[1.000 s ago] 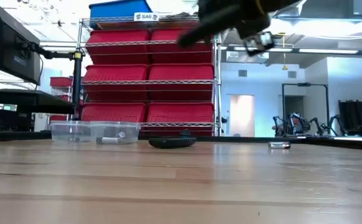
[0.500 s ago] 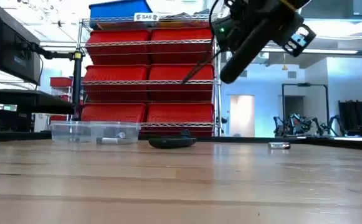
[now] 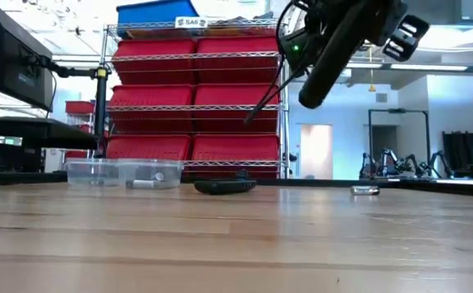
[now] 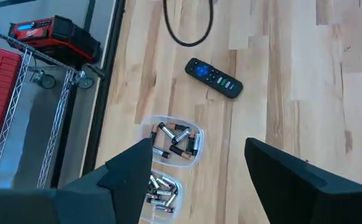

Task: Insert battery
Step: Close the flashlight battery compartment

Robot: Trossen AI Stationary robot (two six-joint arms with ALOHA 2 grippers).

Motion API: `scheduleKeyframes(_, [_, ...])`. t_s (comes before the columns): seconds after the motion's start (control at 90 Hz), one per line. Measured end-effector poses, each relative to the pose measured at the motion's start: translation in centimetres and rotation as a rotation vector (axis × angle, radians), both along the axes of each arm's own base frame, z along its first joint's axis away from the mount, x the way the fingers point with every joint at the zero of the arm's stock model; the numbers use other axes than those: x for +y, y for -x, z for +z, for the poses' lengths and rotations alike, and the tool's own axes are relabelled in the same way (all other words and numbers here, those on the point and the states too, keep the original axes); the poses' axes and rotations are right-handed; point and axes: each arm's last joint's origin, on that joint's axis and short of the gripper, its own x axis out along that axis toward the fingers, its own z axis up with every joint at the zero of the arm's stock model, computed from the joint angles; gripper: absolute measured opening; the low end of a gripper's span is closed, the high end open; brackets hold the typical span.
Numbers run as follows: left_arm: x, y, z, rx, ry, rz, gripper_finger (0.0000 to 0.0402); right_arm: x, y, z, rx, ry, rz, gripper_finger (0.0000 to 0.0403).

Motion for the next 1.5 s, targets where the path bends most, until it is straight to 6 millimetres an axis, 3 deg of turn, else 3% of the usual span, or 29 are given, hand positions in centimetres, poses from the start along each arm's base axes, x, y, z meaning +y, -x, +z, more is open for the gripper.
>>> scheduleKeyframes(0.122, [0.0,0.0,0.0,0.0,0.0,0.0,0.0235,-0.1,-0.2,-0.3,-0.081,0.097,0.049,0.0132])
scheduleKeyframes(0.378, [0.0,0.0,0.0,0.005,-0.01,-0.01,0.0235,0.1,-2.7,-1.7,-0.318,0.602,0.191,0.0132])
scheduleKeyframes(0.467, [0.0,0.0,0.0,0.004,-0.012,-0.013,0.0235,-1.1,-3.2,-2.0,-0.32,0.804,0.182,0.0132])
scheduleKeyframes(0.567, [0.0,-0.1,0.1,-0.011,-0.011,-0.014,0.0235,-3.8,-2.7,-2.2,-0.231,0.986,0.14,0.0132])
scheduleKeyframes(0.7, [0.3,-0.5,0.4,-0.054,0.007,0.013,0.0235,-8.1,-0.7,-3.3,-0.066,1.11,0.04,0.0132])
scheduleKeyframes(0.867, [1.0,-0.8,0.6,-0.099,0.029,0.068,0.0235,-11.4,3.8,-7.7,0.116,1.065,-0.007,0.0132])
scheduleKeyframes(0.989, [1.5,-0.9,0.7,-0.124,0.063,0.127,0.0235,-11.7,7.3,-10.6,0.213,1.01,0.021,0.0132])
scheduleKeyframes(1.278, [2.5,-1.2,0.9,-0.176,0.087,0.198,0.0235,-12.1,14.7,-12.2,0.346,1.037,-0.201,0.0132])
scheduleKeyframes(1.5, [2.9,-1.3,1.0,-0.179,0.068,0.199,0.0235,-12.6,16.6,-13.1,0.38,1.045,-0.312,0.0132])
